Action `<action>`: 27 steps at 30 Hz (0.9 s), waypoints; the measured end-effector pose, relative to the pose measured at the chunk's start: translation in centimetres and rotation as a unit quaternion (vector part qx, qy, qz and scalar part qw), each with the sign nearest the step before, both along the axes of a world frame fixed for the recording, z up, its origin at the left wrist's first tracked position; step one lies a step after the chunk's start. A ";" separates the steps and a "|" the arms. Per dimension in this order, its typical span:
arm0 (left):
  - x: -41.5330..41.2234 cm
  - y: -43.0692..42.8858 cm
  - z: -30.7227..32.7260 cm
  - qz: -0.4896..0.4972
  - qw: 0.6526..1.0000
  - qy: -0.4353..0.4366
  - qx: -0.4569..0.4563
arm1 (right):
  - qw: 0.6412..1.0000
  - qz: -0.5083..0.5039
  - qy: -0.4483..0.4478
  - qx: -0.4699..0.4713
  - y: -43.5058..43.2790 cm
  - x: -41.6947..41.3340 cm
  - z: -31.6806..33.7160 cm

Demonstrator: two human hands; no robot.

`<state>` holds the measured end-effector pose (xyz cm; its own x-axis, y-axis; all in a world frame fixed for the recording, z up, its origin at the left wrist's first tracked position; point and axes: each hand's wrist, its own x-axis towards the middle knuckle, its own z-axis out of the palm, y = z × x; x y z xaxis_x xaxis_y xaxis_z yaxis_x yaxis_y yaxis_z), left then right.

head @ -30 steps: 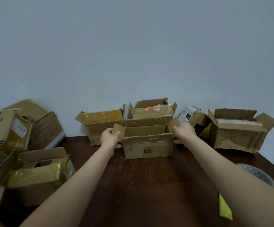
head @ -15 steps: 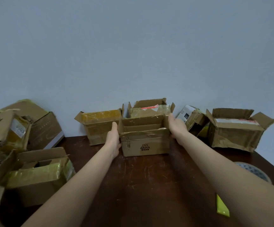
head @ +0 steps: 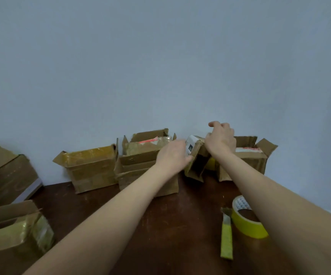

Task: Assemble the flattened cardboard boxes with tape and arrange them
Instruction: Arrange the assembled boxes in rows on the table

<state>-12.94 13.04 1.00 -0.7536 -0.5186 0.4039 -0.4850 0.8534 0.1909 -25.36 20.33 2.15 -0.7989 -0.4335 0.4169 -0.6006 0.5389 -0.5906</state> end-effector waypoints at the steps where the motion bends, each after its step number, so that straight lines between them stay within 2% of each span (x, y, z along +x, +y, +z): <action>1: -1.7 0.2 -0.4 0.002 1.000 -0.029 0.011 | 1.000 -0.007 -0.014 0.009 0.1 -0.7 -0.3; 5: -6.3 0.0 -1.6 0.025 0.994 -0.093 0.054 | 0.998 -0.012 -0.037 0.052 0.5 -3.0 -2.0; 9: -7.6 -0.6 -2.3 0.065 0.995 -0.079 0.020 | 0.998 0.009 -0.053 0.035 0.6 -4.4 -3.2; 12: -7.3 -1.2 -0.8 0.088 0.996 -0.020 0.003 | 0.991 0.028 -0.125 -0.040 0.7 -4.8 -3.3; 16: -5.5 -2.2 3.1 0.095 0.989 0.090 0.069 | 0.970 0.060 -0.198 -0.127 1.2 -5.1 -3.8; 20: -2.7 -2.0 6.9 0.093 0.978 0.173 0.069 | 0.941 0.054 -0.188 -0.277 2.5 -3.8 -1.5; 22: -1.1 -1.2 8.6 0.082 0.979 0.182 0.037 | 0.927 0.100 -0.157 -0.326 3.1 -2.1 0.9; 24: 0.6 -0.1 9.9 0.078 0.981 0.178 -0.013 | 0.932 0.169 -0.116 -0.297 3.3 0.2 3.4; 27: 3.2 1.4 10.9 0.071 0.982 0.151 -0.094 | 0.978 0.178 -0.042 -0.097 3.1 3.8 6.1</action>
